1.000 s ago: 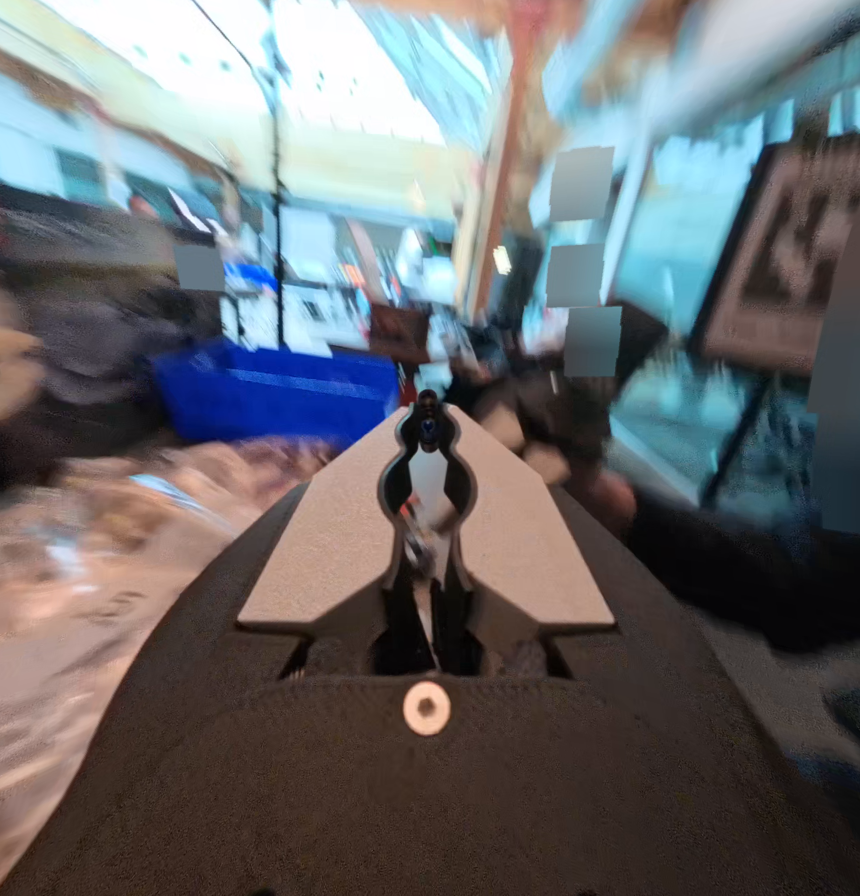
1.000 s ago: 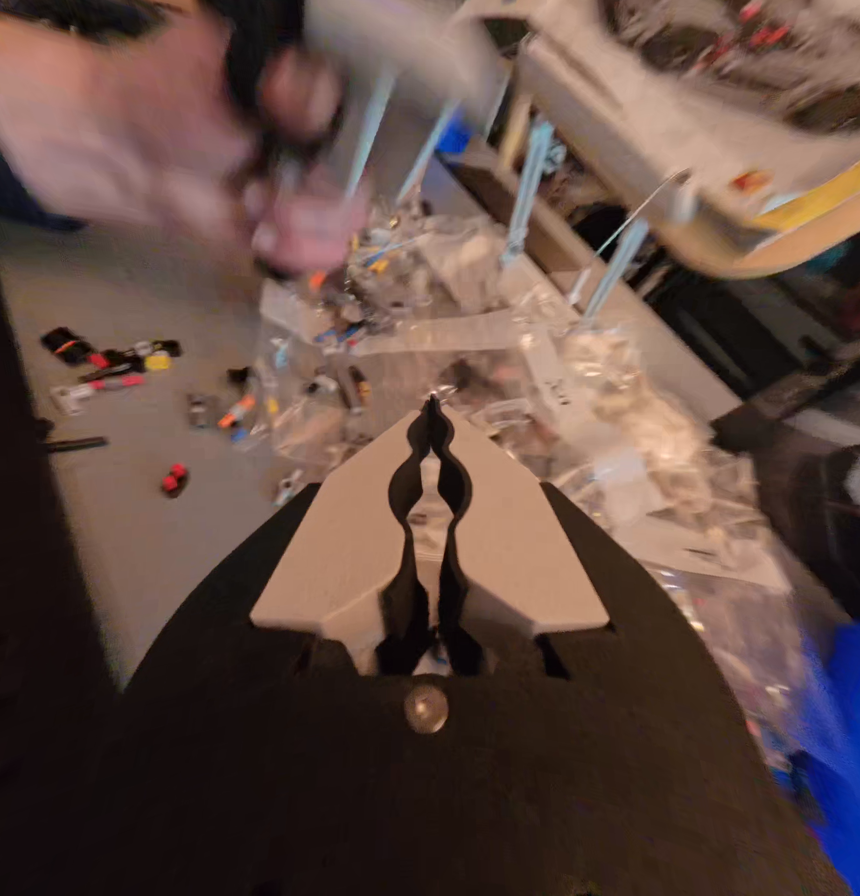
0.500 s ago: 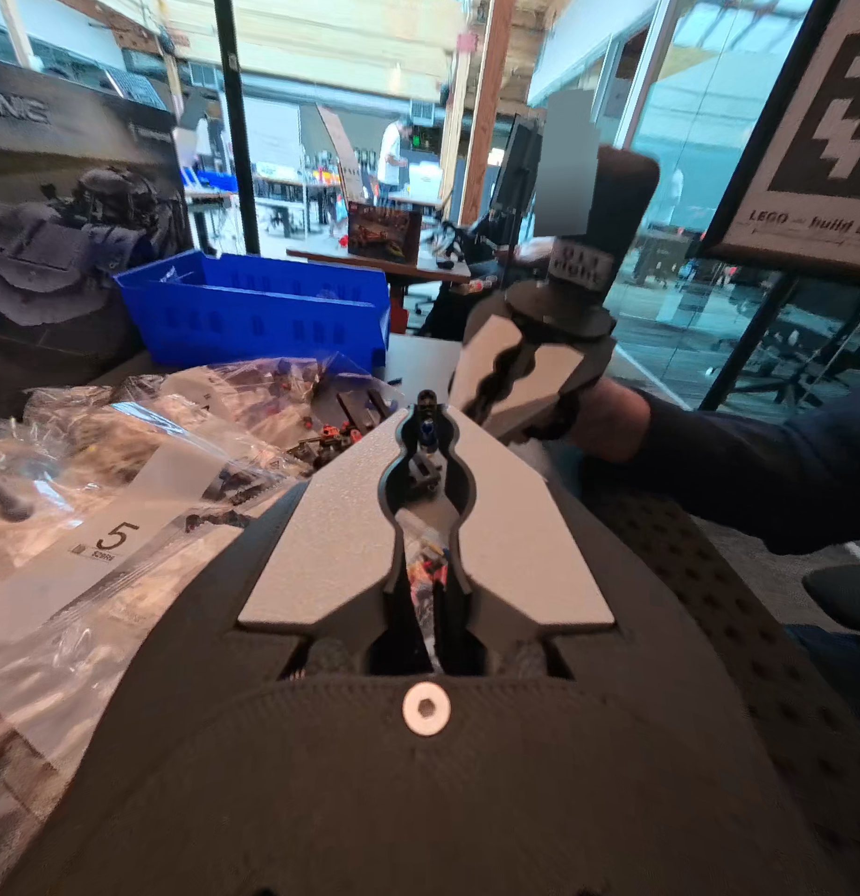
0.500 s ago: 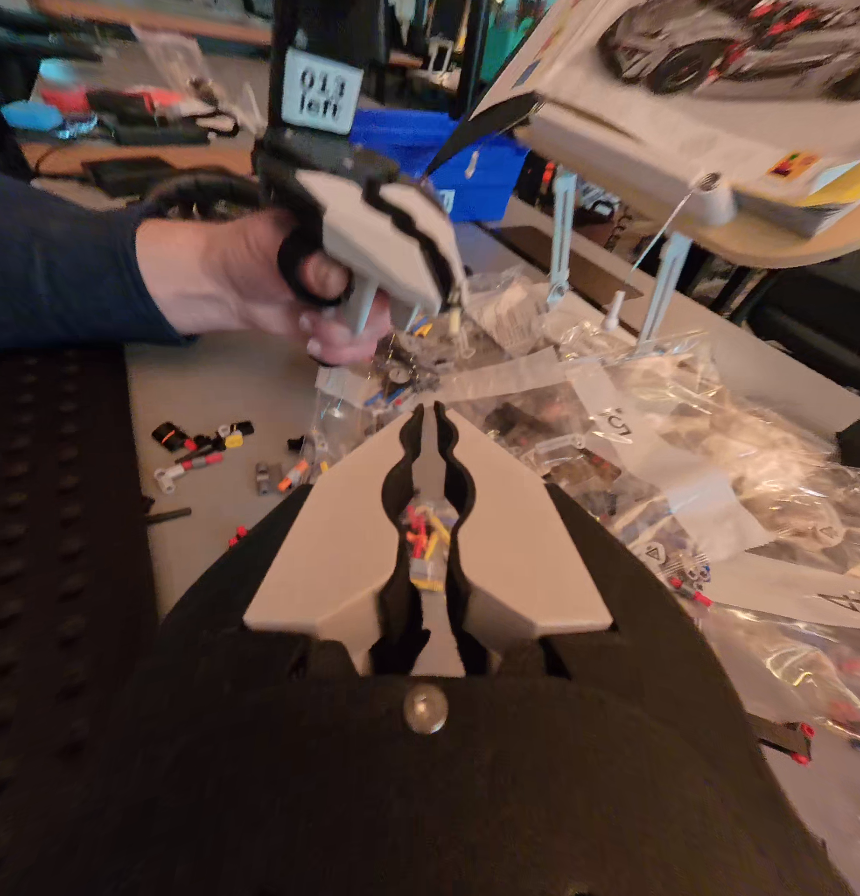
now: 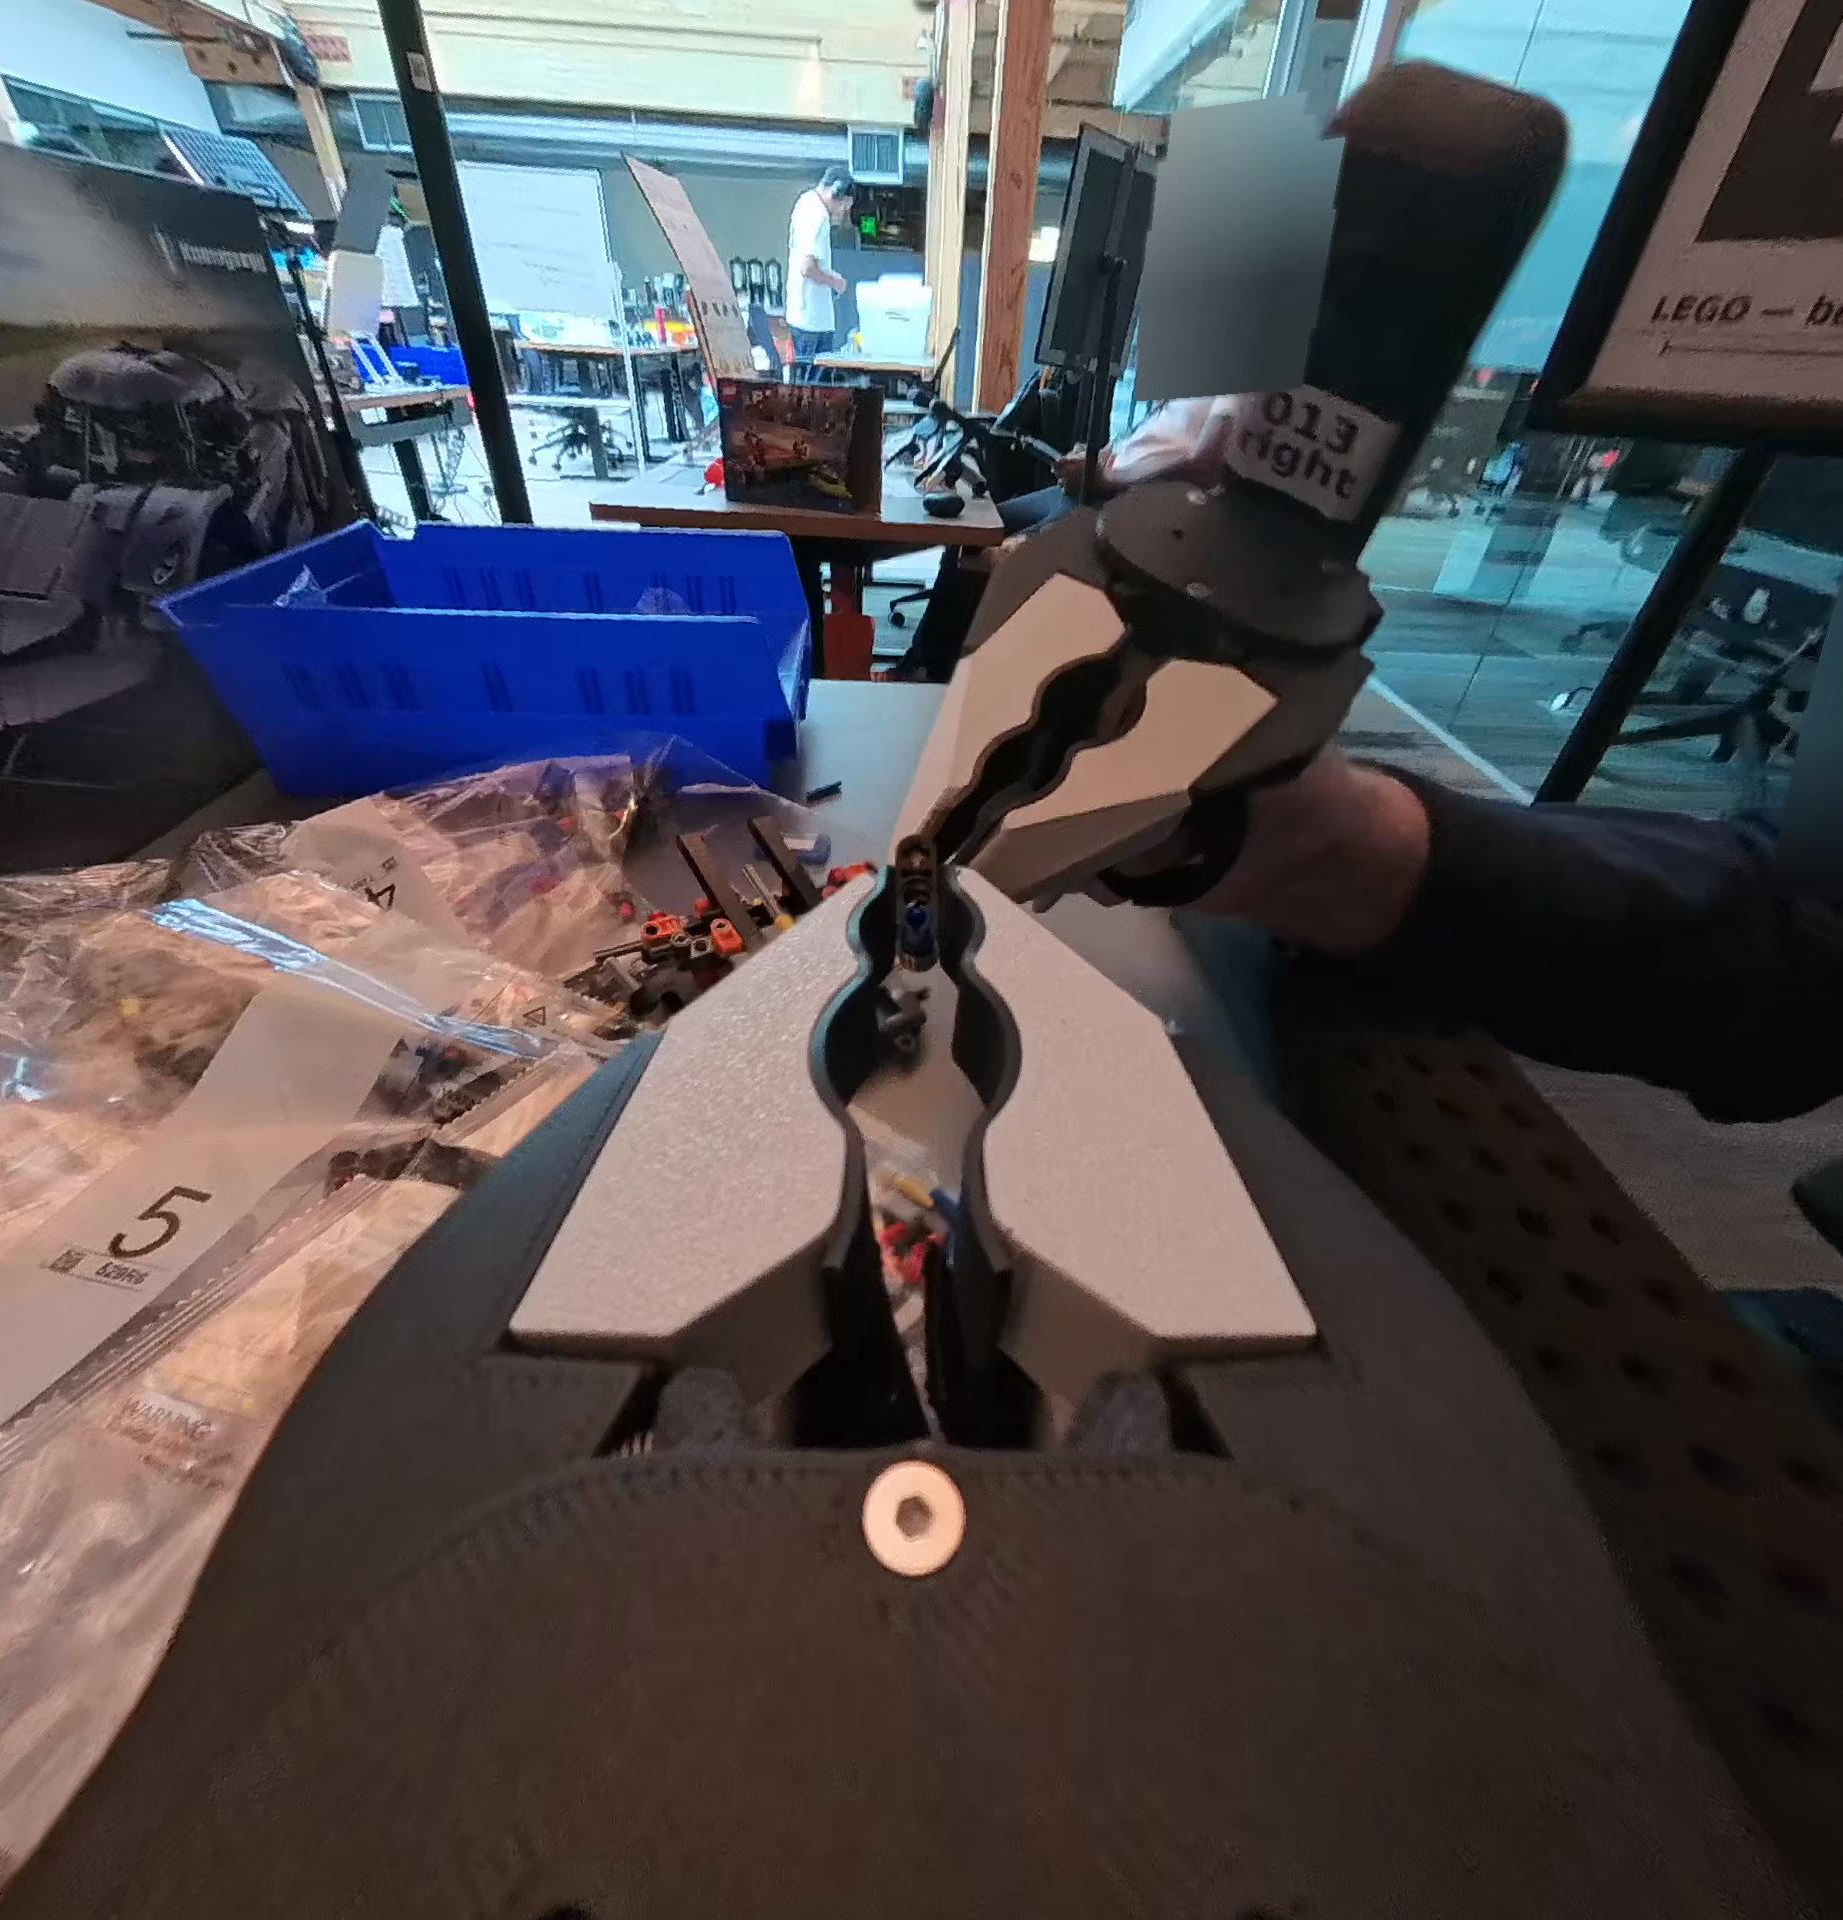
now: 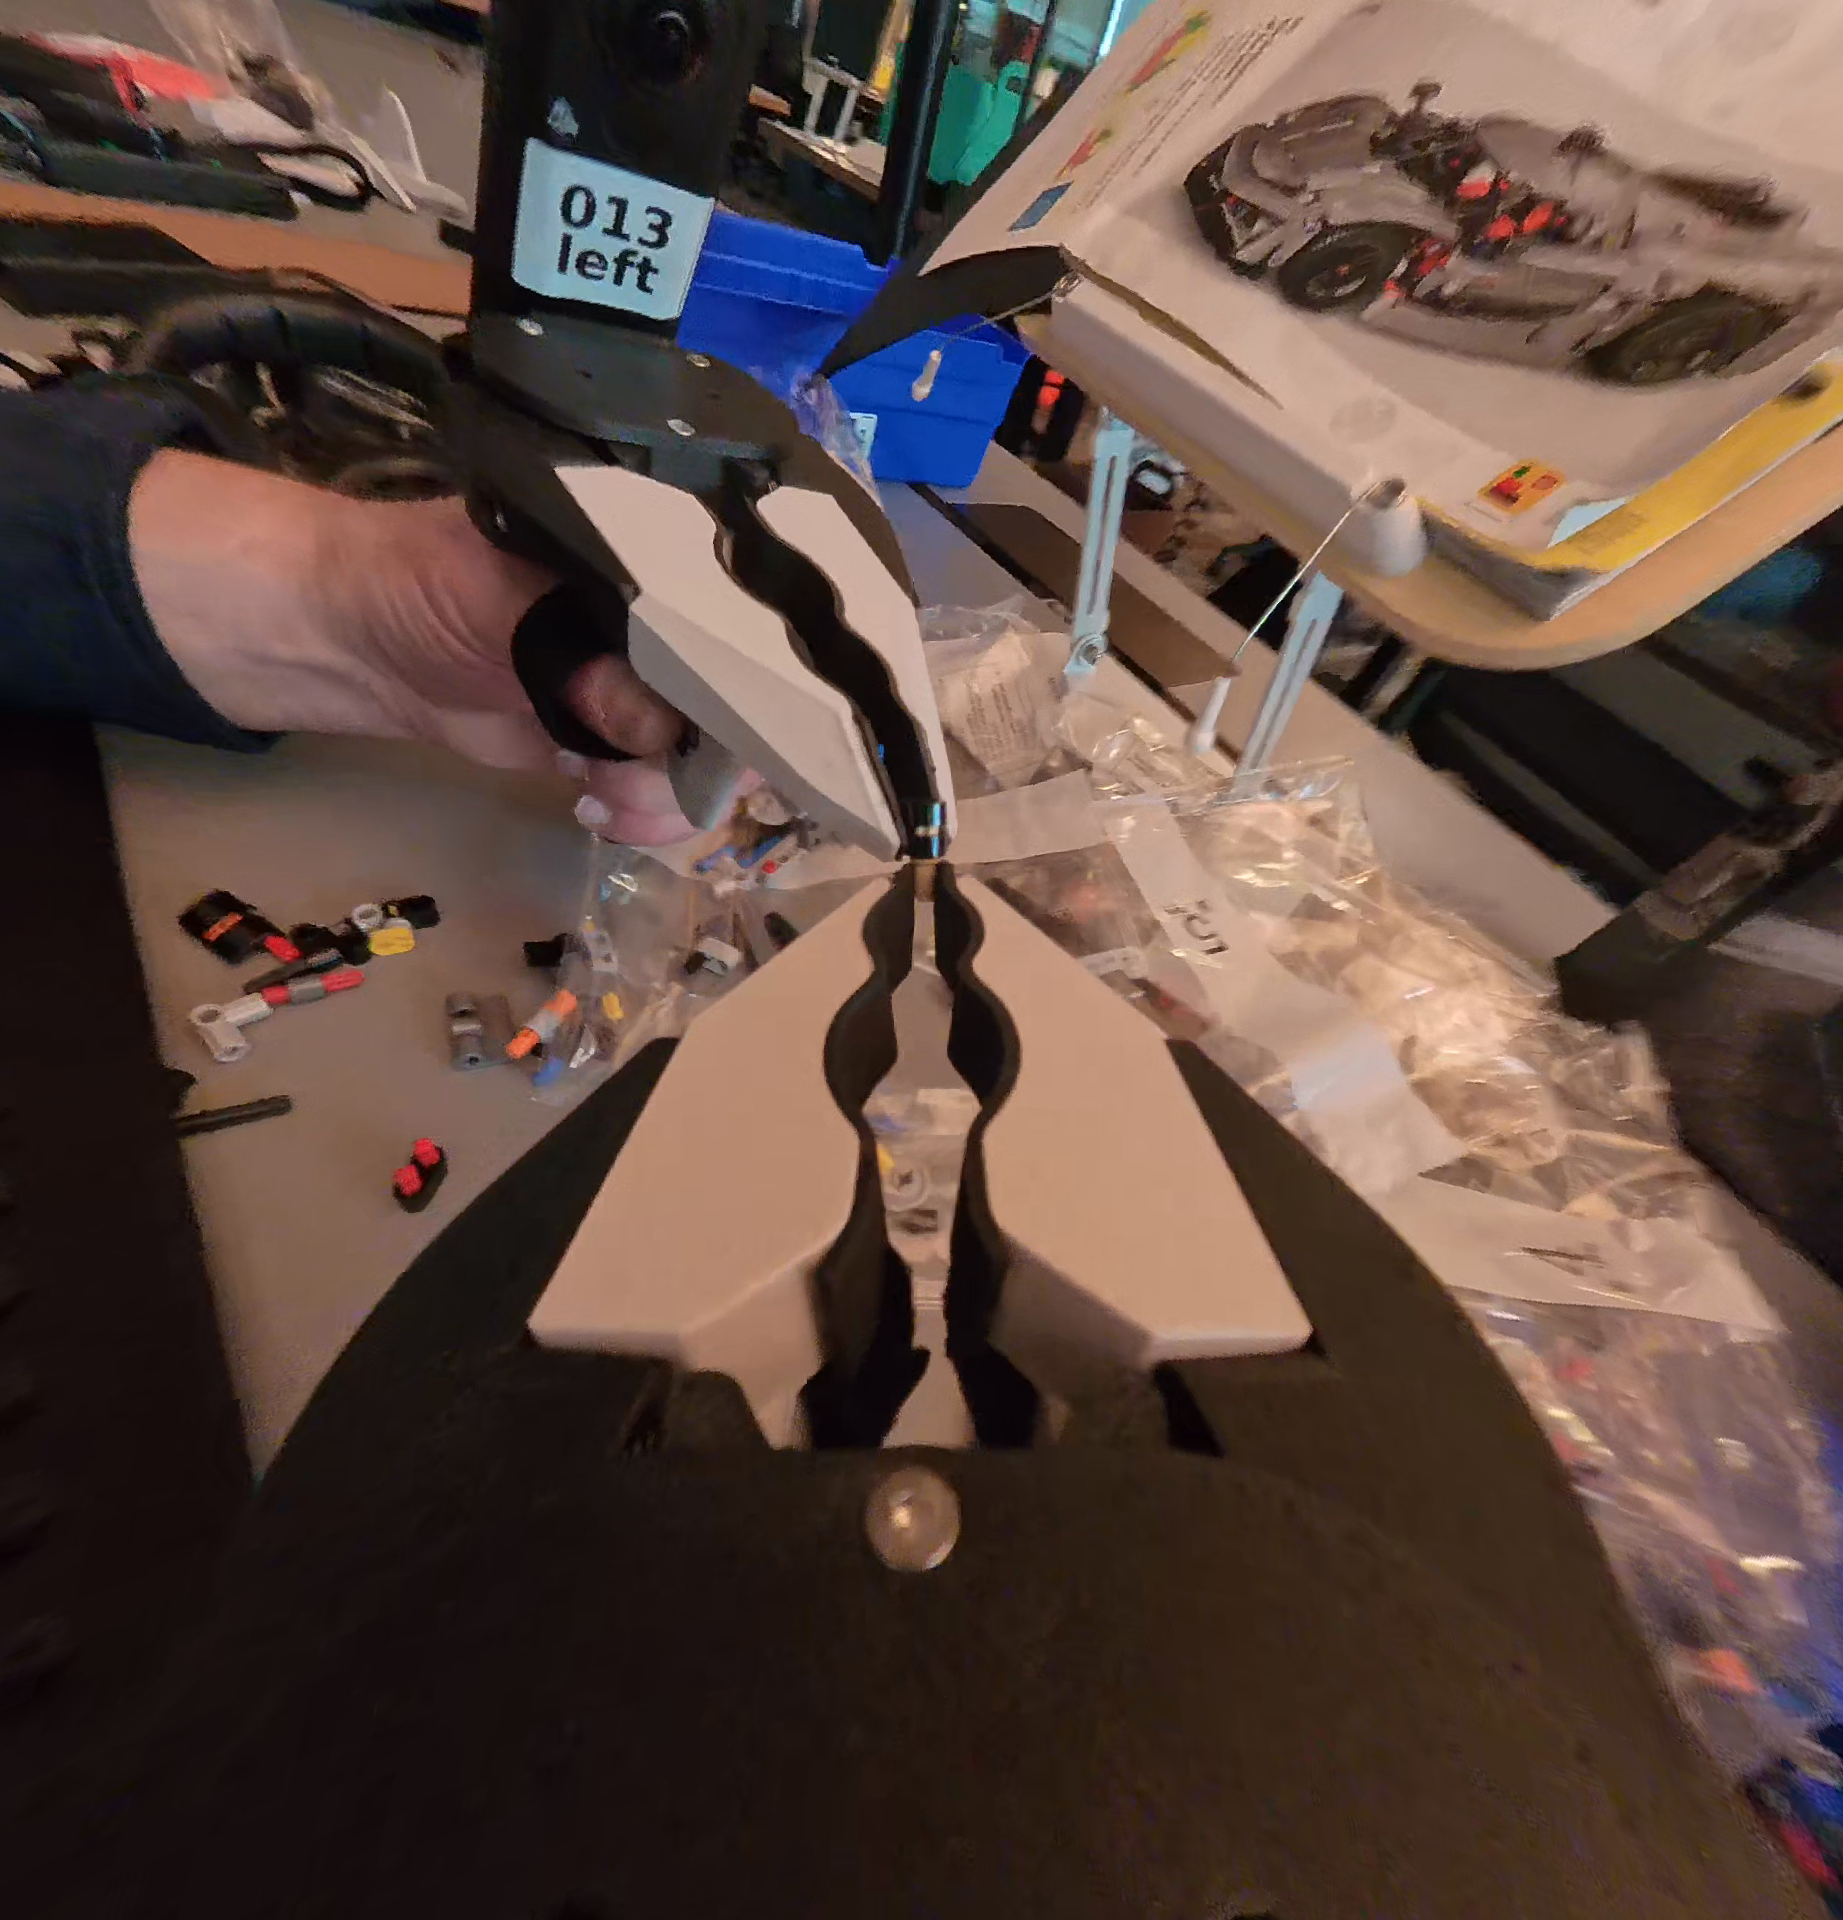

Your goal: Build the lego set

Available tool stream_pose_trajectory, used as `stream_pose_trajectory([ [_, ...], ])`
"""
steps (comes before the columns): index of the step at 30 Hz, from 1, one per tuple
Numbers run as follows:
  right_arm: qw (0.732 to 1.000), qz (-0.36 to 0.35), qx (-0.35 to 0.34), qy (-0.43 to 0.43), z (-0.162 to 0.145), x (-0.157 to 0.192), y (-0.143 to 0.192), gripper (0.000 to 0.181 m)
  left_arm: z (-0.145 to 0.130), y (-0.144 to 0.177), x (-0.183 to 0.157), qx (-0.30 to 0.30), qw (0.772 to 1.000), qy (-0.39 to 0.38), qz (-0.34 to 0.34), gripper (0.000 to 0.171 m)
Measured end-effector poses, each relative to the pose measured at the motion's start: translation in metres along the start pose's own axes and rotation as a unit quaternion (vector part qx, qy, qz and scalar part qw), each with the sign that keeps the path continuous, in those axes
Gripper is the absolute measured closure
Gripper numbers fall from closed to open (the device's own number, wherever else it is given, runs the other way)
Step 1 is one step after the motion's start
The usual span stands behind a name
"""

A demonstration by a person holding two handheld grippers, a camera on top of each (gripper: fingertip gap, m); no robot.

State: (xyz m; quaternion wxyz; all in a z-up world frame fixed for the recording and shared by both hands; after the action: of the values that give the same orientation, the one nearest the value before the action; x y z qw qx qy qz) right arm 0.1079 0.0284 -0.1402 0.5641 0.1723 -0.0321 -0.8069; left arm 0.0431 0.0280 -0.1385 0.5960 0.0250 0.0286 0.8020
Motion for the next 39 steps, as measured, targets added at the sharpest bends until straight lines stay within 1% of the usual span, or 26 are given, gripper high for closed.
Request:
stream_pose_trajectory([
  [2,0.999,-0.022,0.013,0.032,0.001,0.002,0.001,0.180,0.002,0.000,-0.001,0.000,1.000,-0.003,0.008,0.166],
  [4,0.999,-0.015,0.008,0.032,0.004,0.005,0.003,0.180,0.008,0.002,-0.001,-0.023,0.999,0.022,0.003,0.167],
  [5,0.998,-0.007,0.038,0.052,-0.005,0.009,0.000,0.180,0.015,0.008,0.009,-0.054,0.997,0.036,0.041,0.166],
  [6,0.995,-0.001,0.066,0.071,-0.015,0.016,-0.005,0.180,0.033,0.031,0.029,-0.125,0.987,0.085,0.062,0.166],
  [7,0.995,0.005,0.062,0.075,-0.013,0.021,-0.006,0.180,0.048,0.060,0.046,-0.183,0.974,0.110,0.075,0.168],
  [8,0.997,0.005,0.040,0.066,-0.004,0.018,-0.004,0.180,0.047,0.073,0.049,-0.165,0.979,0.089,0.084,0.167],
  [9,0.999,0.015,0.026,0.043,0.000,0.012,-0.003,0.181,0.042,0.073,0.042,-0.138,0.985,0.078,0.070,0.167],
  [10,0.999,0.022,0.024,0.029,-0.001,0.008,-0.004,0.180,0.040,0.067,0.036,-0.140,0.985,0.082,0.058,0.167],
  [11,0.999,0.019,0.025,0.025,-0.002,0.006,-0.004,0.180,0.038,0.056,0.031,-0.125,0.988,0.078,0.042,0.167],
  [12,0.999,0.021,0.024,0.023,-0.003,0.008,-0.004,0.180,0.031,0.044,0.025,-0.090,0.994,0.062,0.023,0.167],
  [13,0.999,0.026,0.027,0.013,-0.007,0.008,-0.004,0.180,0.025,0.035,0.023,-0.062,0.997,0.045,0.020,0.167],
  [15,0.999,0.022,0.028,-0.004,-0.011,0.004,0.000,0.180,0.019,0.029,0.018,-0.051,0.997,0.050,0.000,0.167],
  [16,0.999,0.027,0.021,-0.014,-0.010,0.003,0.001,0.180,0.014,0.026,0.015,-0.033,0.998,0.052,-0.013,0.167],
  [18,0.999,0.034,0.017,-0.020,-0.009,0.003,-0.001,0.180,0.000,0.021,0.013,0.015,1.000,0.020,-0.002,0.167],
  [20,0.999,0.040,0.019,-0.017,-0.010,0.006,-0.003,0.180,-0.007,0.016,0.008,0.045,0.999,0.008,-0.005,0.165],
  [22,0.999,0.044,0.024,-0.015,-0.012,0.007,-0.004,0.180,-0.013,0.010,0.005,0.059,0.998,0.003,-0.012,0.158],
  [24,0.999,0.044,0.026,-0.015,-0.013,0.006,-0.004,0.180,-0.015,0.008,0.005,0.064,0.998,-0.001,-0.011,0.161],
  [28,0.998,0.049,0.029,-0.021,-0.014,0.006,-0.005,0.180,-0.016,0.010,0.006,0.069,0.997,0.004,-0.013,0.157],
  [30,0.998,0.053,0.032,-0.022,-0.015,0.007,-0.006,0.180,-0.017,0.008,0.002,0.071,0.997,0.006,-0.025,0.153],
  [32,0.998,0.055,0.030,-0.022,-0.015,0.008,-0.006,0.180,-0.023,0.004,0.000,0.094,0.995,-0.005,-0.024,0.151],
  [33,0.998,0.056,0.025,-0.021,-0.013,0.009,-0.006,0.180,-0.025,0.002,-0.002,0.103,0.994,-0.008,-0.030,0.153],
  [34,0.998,0.055,0.025,-0.019,-0.013,0.009,-0.006,0.180,-0.026,0.001,-0.005,0.106,0.994,-0.019,-0.034,0.165],
  [35,0.998,0.053,0.026,-0.018,-0.013,0.008,-0.005,0.180,-0.026,0.000,-0.005,0.107,0.993,-0.031,-0.027,0.167],
  [37,0.998,0.052,0.020,-0.017,-0.011,0.008,-0.004,0.180,-0.023,0.000,-0.006,0.092,0.995,-0.020,-0.031,0.166],
  [39,0.998,0.052,0.029,-0.014,-0.013,0.008,-0.004,0.180,-0.025,-0.001,-0.005,0.096,0.995,-0.022,-0.029,0.166],
])
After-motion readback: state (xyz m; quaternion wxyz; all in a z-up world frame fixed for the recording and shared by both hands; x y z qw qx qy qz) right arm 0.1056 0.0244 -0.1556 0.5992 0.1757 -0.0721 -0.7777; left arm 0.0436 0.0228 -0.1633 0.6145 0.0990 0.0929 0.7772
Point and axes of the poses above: each gripper's, where its closed fingertips meet, y back along the fingers, z out of its top, x = y × z across the jaws, the point moved 4 cm from there along y, back along the fingers, and after that the axes turned 3 degrees about -y, right-handed, at the moved point
